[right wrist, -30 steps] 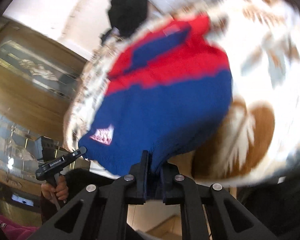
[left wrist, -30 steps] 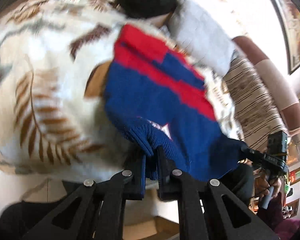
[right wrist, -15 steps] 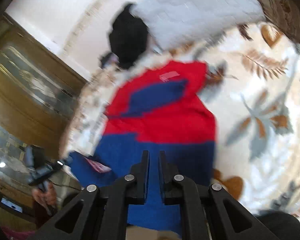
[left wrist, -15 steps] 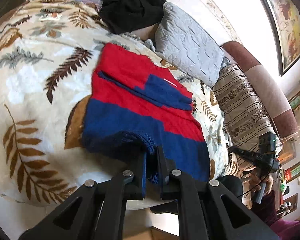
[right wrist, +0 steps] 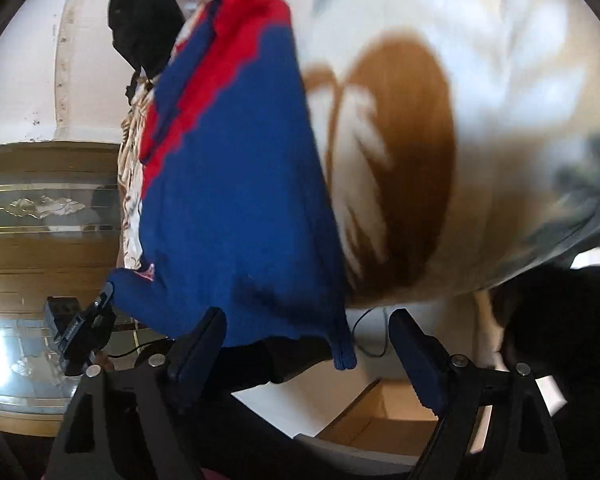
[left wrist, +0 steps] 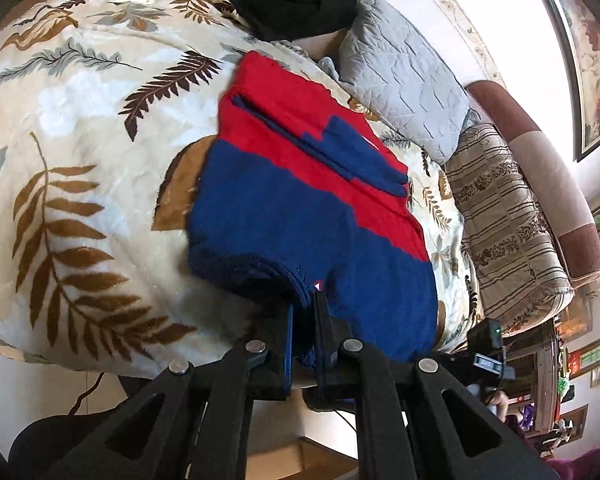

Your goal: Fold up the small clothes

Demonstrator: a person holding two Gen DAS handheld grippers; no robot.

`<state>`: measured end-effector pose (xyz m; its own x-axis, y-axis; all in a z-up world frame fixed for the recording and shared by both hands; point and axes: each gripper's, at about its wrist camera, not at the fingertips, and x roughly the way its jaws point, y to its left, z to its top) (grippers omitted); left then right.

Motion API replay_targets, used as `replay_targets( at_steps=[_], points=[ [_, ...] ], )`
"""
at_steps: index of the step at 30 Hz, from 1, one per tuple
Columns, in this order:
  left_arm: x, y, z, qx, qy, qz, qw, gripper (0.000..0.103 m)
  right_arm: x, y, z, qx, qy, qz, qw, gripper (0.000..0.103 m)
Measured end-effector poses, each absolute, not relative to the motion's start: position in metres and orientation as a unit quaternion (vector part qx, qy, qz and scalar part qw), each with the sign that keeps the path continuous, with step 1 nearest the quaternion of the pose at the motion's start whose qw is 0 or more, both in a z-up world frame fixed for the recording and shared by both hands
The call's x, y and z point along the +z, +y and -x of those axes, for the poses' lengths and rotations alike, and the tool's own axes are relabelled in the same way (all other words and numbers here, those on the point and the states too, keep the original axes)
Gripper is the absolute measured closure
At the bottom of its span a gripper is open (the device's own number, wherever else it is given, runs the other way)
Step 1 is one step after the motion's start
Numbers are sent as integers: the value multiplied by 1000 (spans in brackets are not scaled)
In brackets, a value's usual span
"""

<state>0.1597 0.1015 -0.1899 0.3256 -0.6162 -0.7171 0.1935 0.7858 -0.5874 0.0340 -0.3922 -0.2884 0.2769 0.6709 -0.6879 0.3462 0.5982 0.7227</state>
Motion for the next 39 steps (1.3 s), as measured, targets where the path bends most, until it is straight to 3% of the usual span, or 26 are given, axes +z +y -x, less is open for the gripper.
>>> replay_targets(
  at_steps=[1,3,4,5,7,13,18,25,32,37,39],
  points=[
    [-190,101,-159,-256,520,203,789,94,-292,-388,-35,122,579,-437,677,19],
    [-188,102,-157,-257,517,207,790,94,-299,-380,-40,125,579,-431,681,36],
    [-186,103,-157,-257,516,208,790,94,-301,-376,-41,125,586,-425,678,72],
    [-184,103,-157,-257,515,208,791,94,-302,-372,-42,128,593,-418,677,82],
    [-180,105,-157,-260,511,209,793,94,-283,-369,-38,131,580,-397,699,91],
    [-151,107,-173,-268,485,212,805,97,-196,-369,-42,181,508,-349,766,92],
    [-118,108,-222,-260,450,222,825,101,-149,-383,-98,182,447,-338,808,94],
    [-99,107,-306,-222,437,222,843,101,-137,-409,-211,148,404,-348,833,95],
    [-153,123,-246,-156,519,171,823,98,-159,-431,-235,147,411,-364,823,95],
    [-207,120,-183,-142,590,208,767,62,-190,-428,-199,169,448,-375,794,91],
    [-221,112,-166,-151,608,215,749,57,-196,-428,-191,166,460,-380,785,88]
  ],
)
